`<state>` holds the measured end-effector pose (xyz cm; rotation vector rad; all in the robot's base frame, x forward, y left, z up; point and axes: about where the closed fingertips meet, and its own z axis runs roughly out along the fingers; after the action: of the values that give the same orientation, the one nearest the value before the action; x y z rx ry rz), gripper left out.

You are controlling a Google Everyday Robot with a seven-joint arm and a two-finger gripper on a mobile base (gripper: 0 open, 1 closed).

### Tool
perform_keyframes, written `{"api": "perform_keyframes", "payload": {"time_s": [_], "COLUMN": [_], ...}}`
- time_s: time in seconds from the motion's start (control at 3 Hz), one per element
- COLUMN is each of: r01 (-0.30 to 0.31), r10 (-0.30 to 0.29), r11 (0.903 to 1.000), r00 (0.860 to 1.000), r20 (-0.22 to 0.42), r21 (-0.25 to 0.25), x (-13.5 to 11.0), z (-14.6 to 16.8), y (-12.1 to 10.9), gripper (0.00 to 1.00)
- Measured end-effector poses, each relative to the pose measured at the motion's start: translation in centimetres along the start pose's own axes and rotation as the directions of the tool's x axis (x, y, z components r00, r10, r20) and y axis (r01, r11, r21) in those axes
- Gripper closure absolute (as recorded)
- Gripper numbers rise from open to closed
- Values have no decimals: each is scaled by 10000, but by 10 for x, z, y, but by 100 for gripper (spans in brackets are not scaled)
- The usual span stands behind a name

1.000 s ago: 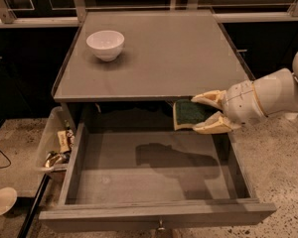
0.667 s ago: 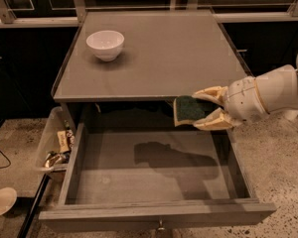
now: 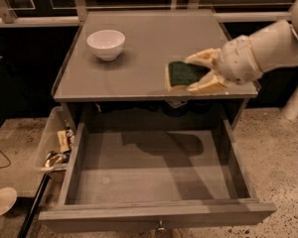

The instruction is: Pick sponge from top drawer and place on counter

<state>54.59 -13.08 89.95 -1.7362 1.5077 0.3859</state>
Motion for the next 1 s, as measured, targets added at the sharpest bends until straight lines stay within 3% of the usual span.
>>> {"api": "perform_keyframes", "payload": {"time_s": [0.33,0.67,1.0], "r01": [337,188,-503], "r10": [-332,-168,507], "r11": [9991,9976,9981], "r00": [9992,9994,9986], "r20": [202,307,121], "r21": [-272,-671,-361], "x": [-12,-7,15], "z": [3,27,37], "y": [-40,-84,-115], "gripper": [100,100,100]}}
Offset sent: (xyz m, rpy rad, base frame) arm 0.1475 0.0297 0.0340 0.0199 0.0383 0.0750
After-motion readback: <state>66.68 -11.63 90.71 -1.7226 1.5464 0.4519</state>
